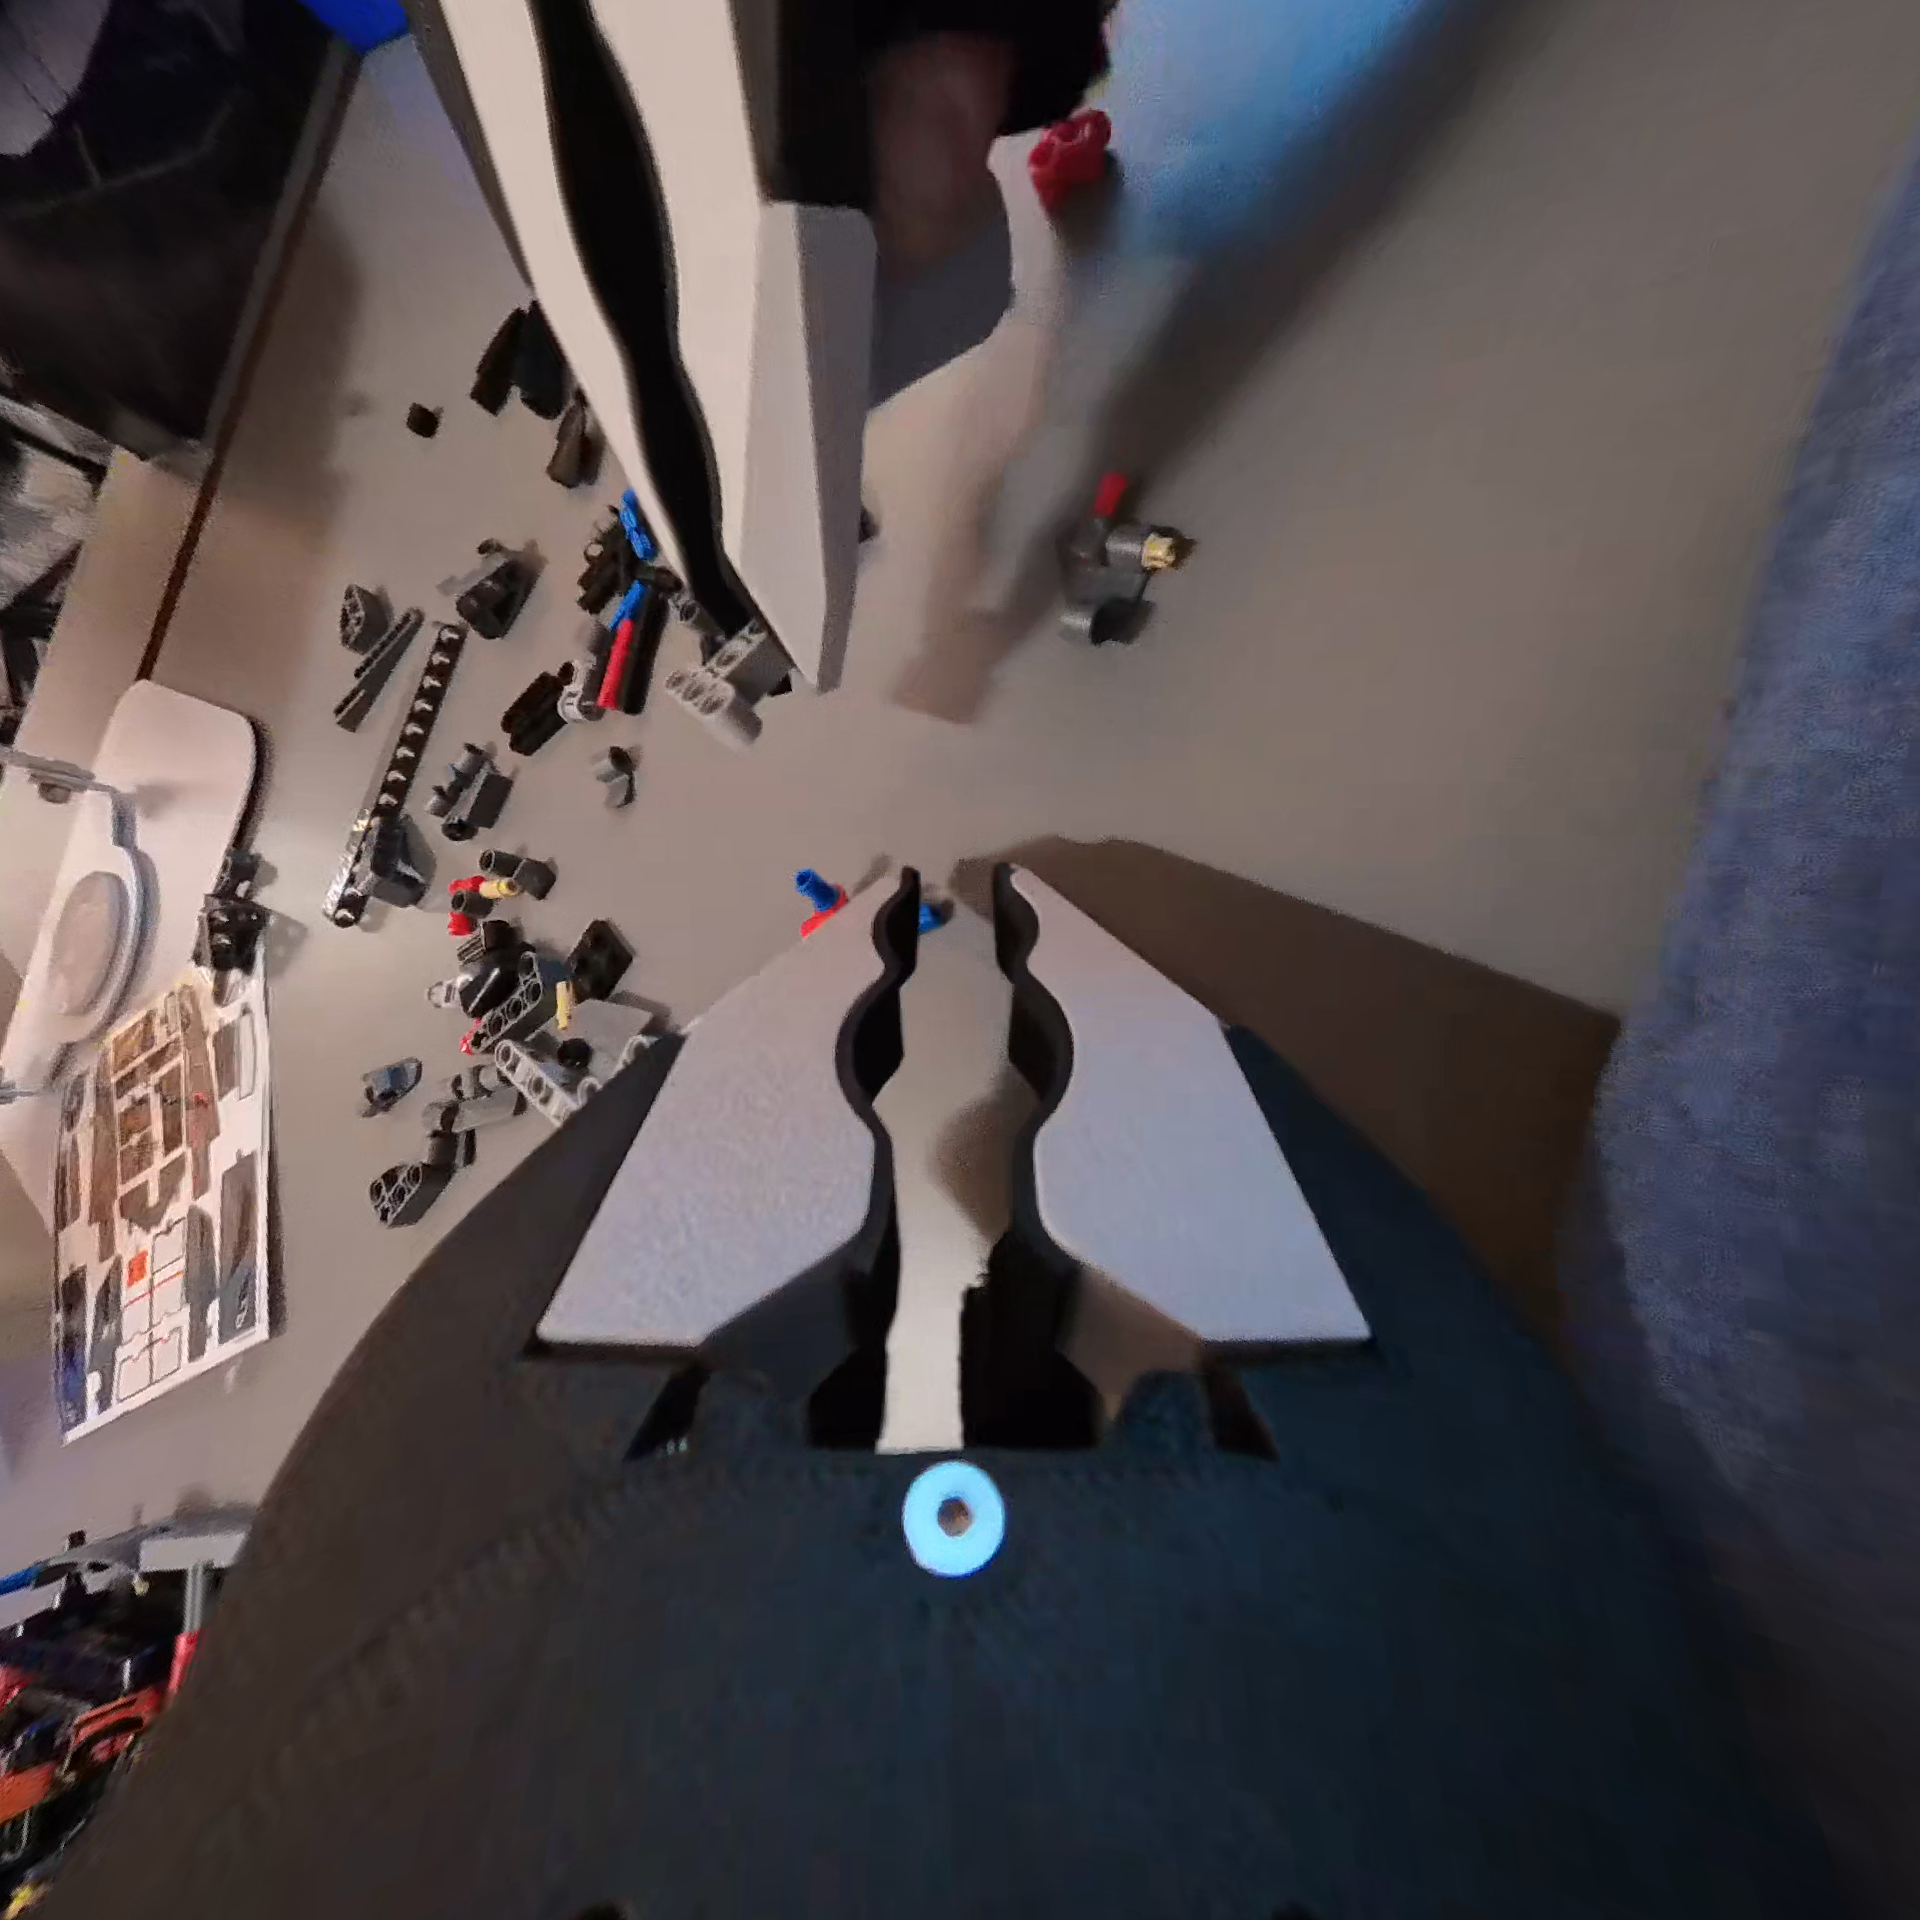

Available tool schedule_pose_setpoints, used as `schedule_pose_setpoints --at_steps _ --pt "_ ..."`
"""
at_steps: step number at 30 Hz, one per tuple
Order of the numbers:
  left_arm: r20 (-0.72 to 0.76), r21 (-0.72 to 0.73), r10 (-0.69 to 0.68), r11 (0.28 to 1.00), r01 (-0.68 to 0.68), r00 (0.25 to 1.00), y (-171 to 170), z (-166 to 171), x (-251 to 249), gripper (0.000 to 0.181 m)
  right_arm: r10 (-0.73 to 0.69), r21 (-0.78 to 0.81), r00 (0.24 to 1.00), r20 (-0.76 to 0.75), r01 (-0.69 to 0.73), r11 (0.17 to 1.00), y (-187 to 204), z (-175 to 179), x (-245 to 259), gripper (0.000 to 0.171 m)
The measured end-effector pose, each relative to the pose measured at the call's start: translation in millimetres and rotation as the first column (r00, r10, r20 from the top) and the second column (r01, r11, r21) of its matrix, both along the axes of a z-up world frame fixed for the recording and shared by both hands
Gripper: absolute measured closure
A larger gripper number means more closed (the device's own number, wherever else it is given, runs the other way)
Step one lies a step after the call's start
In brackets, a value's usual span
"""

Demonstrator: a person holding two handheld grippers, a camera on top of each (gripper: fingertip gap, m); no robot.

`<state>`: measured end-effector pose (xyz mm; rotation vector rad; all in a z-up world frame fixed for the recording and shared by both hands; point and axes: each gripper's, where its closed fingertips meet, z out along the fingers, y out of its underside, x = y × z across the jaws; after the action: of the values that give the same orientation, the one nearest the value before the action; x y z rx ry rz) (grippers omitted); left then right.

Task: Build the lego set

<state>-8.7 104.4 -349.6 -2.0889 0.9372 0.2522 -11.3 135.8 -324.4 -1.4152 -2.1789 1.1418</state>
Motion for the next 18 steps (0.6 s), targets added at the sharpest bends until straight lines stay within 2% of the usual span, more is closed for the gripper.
schedule_pose_setpoints --at_steps 4,6,11,14,18 --pt "0.058 0.032 0.002 0.999 -0.004 0.998 -7.5 11.9 1.4 0.163 0.004 0.003 1.000 -0.002 -0.004 1.000 -0.4 0.4 0.8 0.166" --pt "0.094 0.040 0.051 0.998 -0.055 0.994 -6.8 18.1 -8.3 0.159 0.006 0.005 1.000 -0.005 -0.006 1.000 -0.5 0.9 0.9 0.166" --pt "0.174 -0.028 0.138 0.990 -0.136 0.975 1.3 11.5 -23.3 0.142 0.009 0.008 1.000 -0.014 -0.009 1.000 0.4 2.4 1.2 0.166" --pt "0.202 -0.063 0.159 0.987 -0.149 0.966 5.8 7.3 -25.2 0.141 0.008 0.012 1.000 -0.024 -0.007 1.000 2.2 4.4 1.5 0.166" --pt "0.237 -0.144 0.175 0.979 -0.144 0.956 7.4 -1.4 -24.7 0.149 0.008 0.012 1.000 -0.029 -0.008 1.000 3.8 5.6 2.2 0.166"
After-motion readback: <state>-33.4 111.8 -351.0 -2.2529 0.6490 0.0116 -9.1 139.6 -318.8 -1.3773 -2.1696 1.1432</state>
